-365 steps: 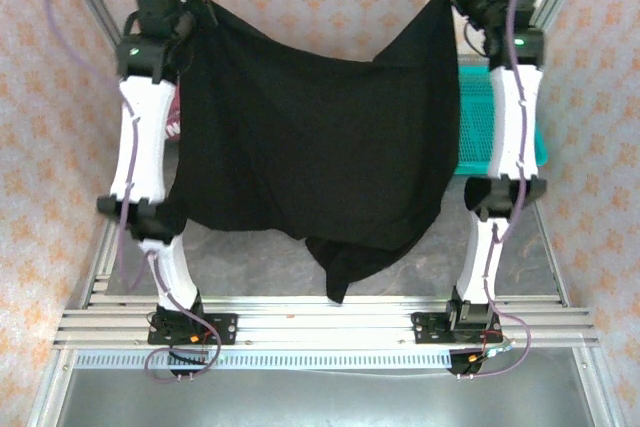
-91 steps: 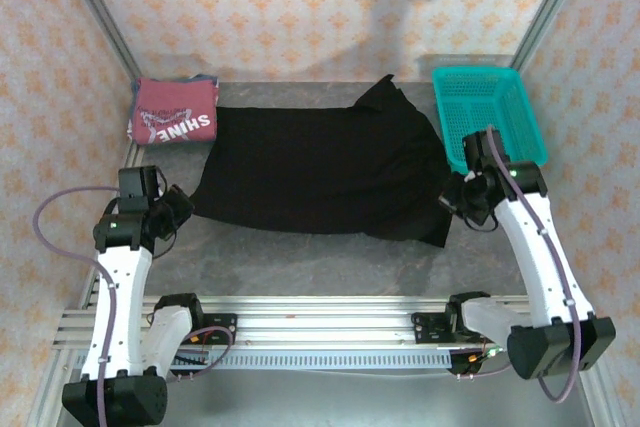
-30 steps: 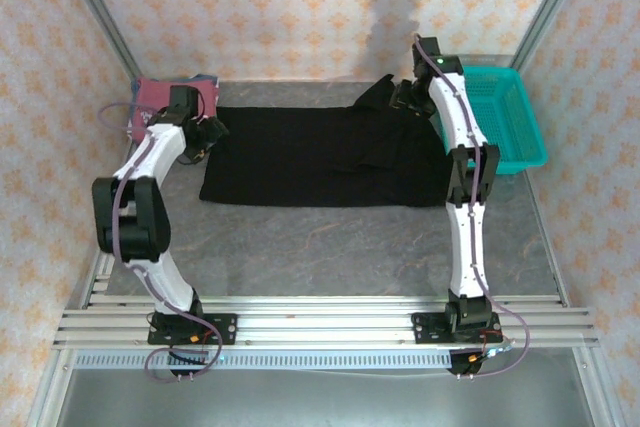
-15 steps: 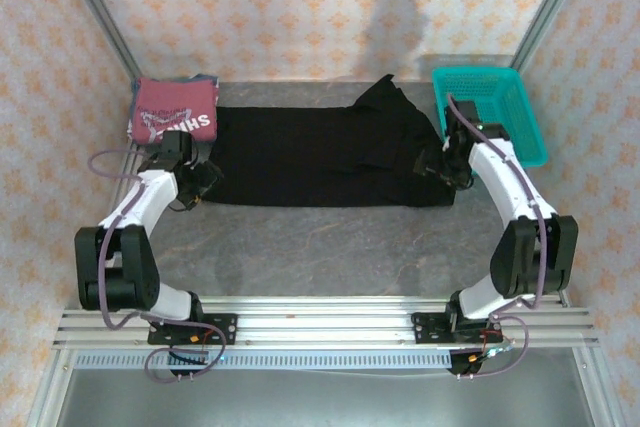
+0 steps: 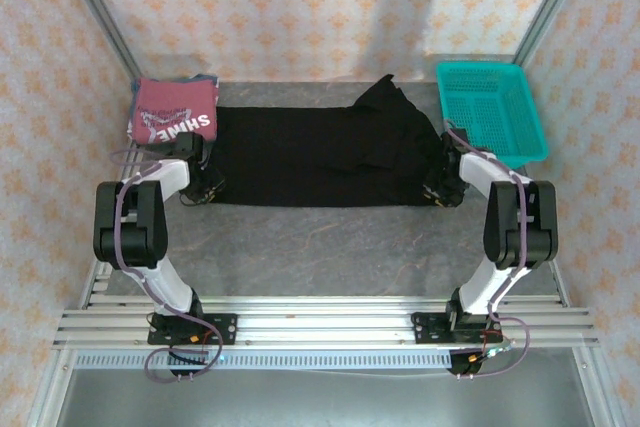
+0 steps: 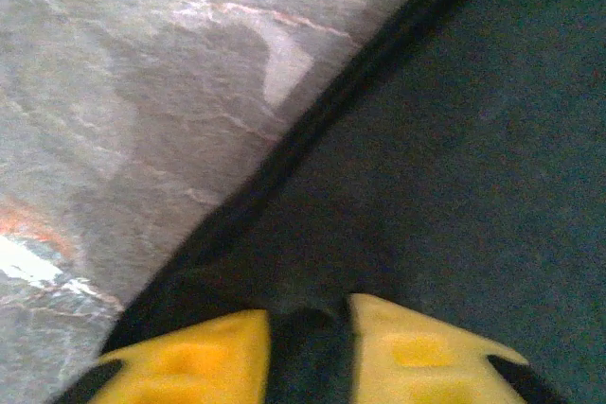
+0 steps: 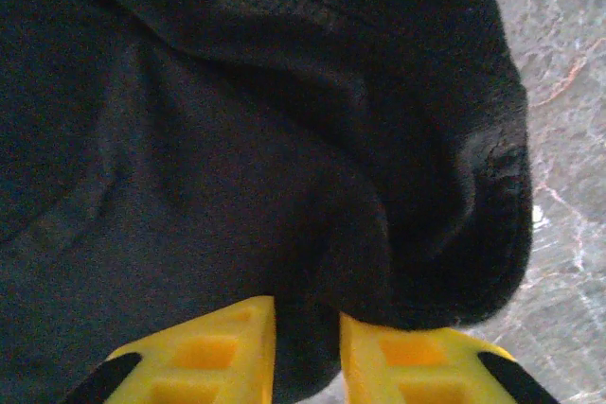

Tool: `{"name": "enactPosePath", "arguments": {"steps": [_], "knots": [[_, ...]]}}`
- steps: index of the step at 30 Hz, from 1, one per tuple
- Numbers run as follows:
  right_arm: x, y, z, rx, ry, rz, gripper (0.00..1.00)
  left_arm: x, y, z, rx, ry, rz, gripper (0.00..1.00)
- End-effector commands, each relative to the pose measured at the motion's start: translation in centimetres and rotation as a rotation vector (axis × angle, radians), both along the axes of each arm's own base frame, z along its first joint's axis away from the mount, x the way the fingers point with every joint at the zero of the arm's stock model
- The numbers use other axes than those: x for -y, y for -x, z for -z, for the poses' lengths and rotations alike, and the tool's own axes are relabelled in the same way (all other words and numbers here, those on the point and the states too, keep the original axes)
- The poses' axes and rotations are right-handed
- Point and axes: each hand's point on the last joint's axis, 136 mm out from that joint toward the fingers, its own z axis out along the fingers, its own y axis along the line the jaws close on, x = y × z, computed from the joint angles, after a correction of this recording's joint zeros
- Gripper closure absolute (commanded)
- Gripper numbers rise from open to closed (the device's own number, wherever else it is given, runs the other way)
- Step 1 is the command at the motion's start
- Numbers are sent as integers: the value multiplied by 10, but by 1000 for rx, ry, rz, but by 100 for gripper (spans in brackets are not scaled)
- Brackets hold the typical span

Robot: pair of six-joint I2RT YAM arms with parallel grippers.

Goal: Fold and stack the t-shirts

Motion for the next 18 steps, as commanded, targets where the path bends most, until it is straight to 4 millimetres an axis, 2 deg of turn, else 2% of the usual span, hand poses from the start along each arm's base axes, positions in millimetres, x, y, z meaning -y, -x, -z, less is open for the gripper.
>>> {"name": "enactPosePath", "arguments": {"steps": [1,3,9,12,15,16,18], "knots": [[14,14,2,4,62,74,93,-15,27,11,-93,-58,-40,87],[18,29,4,-8,82,82,100,-20,41,13,-118,-69,-50,88],[14,76,3,-44,56,128,100,-28,73,7,-157,-83,-49,90],[19,107,0,-66,77,169,100,-23,91,7,-165,-69,-56,90],[14,133,2,-79,42,211,100,-17,109,9,-176,-43,-66,89],[10,139,2,-79,20,223,96,-12,114,9,-178,-25,-67,82],[6,141,-4,-60,-11,234,78,-3,119,1,-155,-7,-58,67]]}}
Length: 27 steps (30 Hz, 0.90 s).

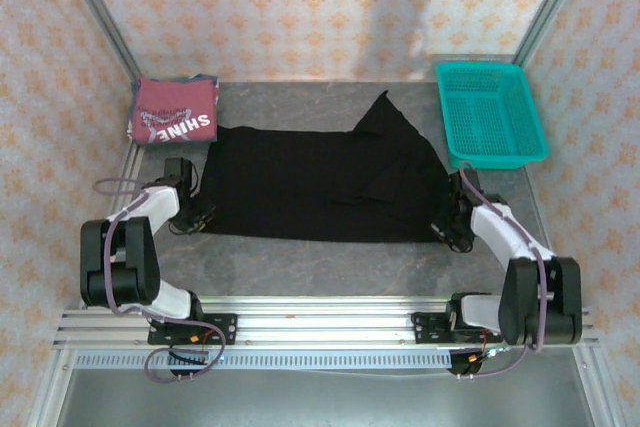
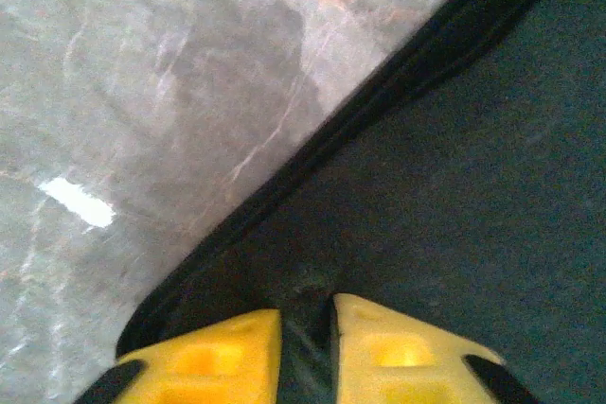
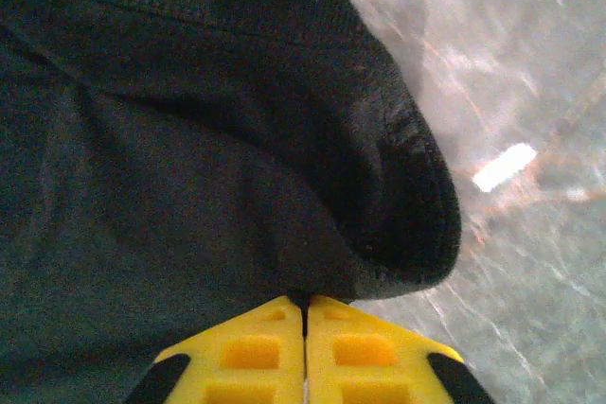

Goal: Fold and stack the t-shirts

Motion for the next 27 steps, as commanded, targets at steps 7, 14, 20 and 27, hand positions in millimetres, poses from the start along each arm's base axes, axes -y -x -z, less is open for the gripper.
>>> {"name": "enactPosePath", "arguments": {"steps": [7,14,20,27], "knots": [[-38,-30,-98,286,-183,-77,41,21,-1,-113,282,-60,39,33],[-105,-92,-92,287,-337,-272,42,80,-47,-205,544,-213,375,30],[-119,-115,-49,195,-343,-284,47,126,-55,-216,605,-252,550,30],[-121,-126,-29,168,-343,-272,52,126,-46,-212,598,-275,555,30]]}}
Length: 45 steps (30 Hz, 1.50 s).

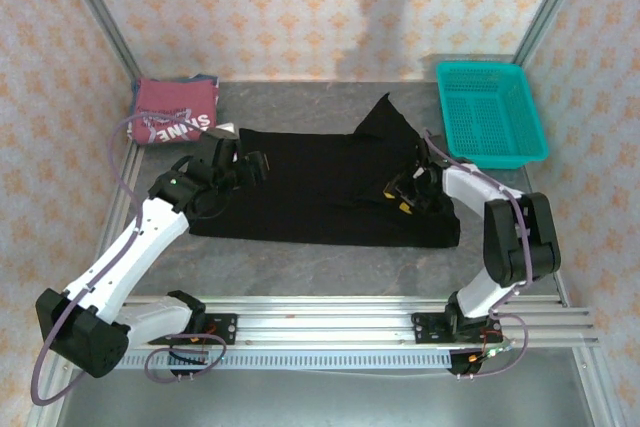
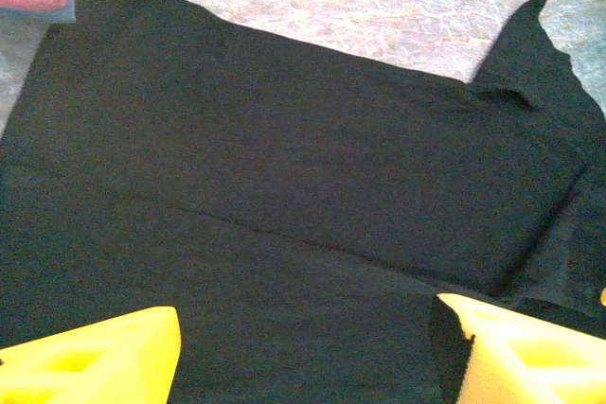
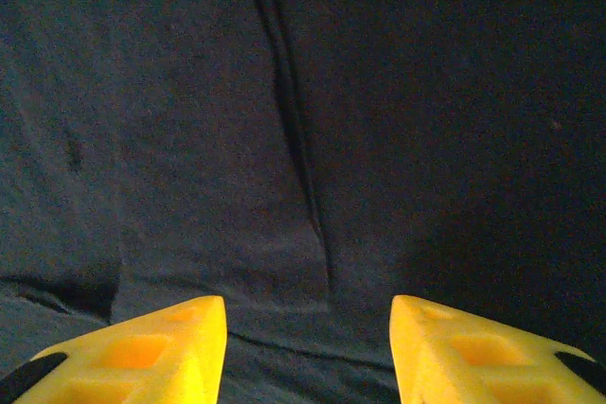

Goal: Fold and stack the t-shirts

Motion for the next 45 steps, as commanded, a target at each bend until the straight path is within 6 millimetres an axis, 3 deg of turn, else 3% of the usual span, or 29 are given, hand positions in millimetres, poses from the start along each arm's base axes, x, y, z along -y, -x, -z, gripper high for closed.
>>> {"name": "enactPosePath", "arguments": {"steps": [1,12,20,27,31,36,40,43,45], "knots": [[-7,-19,-8,58,-21,-9,53,-12,4,-2,28,-57,-25,30],[-13,-28,10,27,-30,-5,66,-24,14,9,6,-82,-68,30],[-20,-46,-8,64,-57,-10,99,-33,19,14,-3,-109,-102,30],[-29,-66,-17,85,-88,-6,100,-46,17,19,-24,-144,-174,30],[-38,-84,-19,102,-119,-9,92,-57,7,21,-58,-143,-252,30],[-48,-113,-23,126,-162,-1,80,-70,-18,19,-70,-168,-303,30],[-56,-137,-44,196,-203,-24,66,-77,-46,21,-93,-190,-306,30],[-42,-160,-71,277,-215,7,54,-83,-71,22,-102,-172,-315,29],[-19,-178,-84,310,-192,57,49,-84,-92,27,-123,-152,-305,29]]}}
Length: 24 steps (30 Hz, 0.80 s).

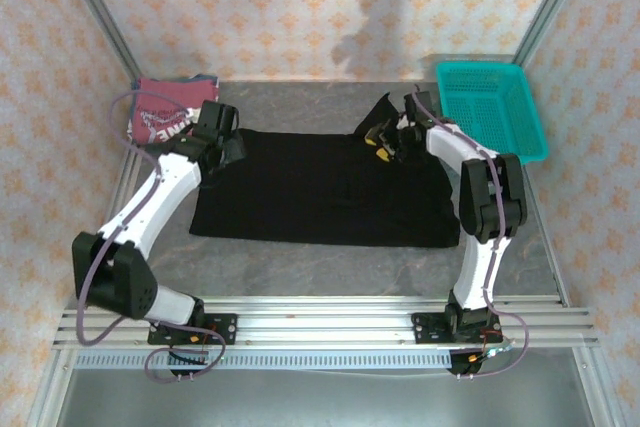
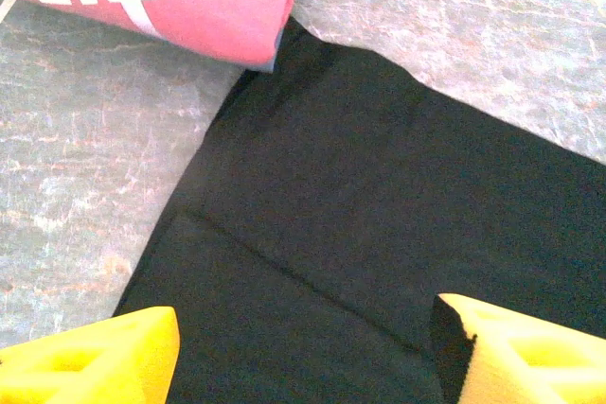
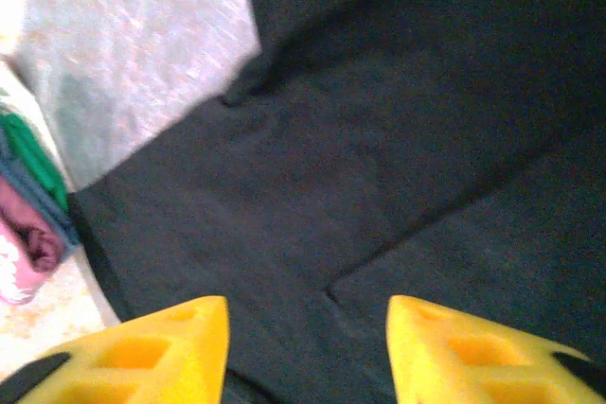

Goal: Fold and stack the t-shirts

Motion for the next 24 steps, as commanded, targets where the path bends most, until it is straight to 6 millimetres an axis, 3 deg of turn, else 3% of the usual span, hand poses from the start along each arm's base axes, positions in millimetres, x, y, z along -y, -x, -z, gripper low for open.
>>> {"name": "enactPosePath", "arguments": {"steps": [1,6,11,14,16,20,24], "knots": [[34,-38,-33,90,26,70,48,-5,-34,-4,1,10,16,28],[56,-83,-40,83,193,36,46,-1,-85,13,-67,12,57,28],[68,-121,-16,47,298,21,46,-3,-126,41,-111,40,59,28],[59,-142,-4,67,249,18,48,-8,-145,58,-141,30,54,28],[51,-146,0,63,199,20,50,-14,-154,68,-160,32,43,29],[40,-134,17,30,207,-15,50,-25,-164,79,-172,32,38,29],[48,-144,22,55,194,39,48,-32,-166,90,-204,26,42,29]]}}
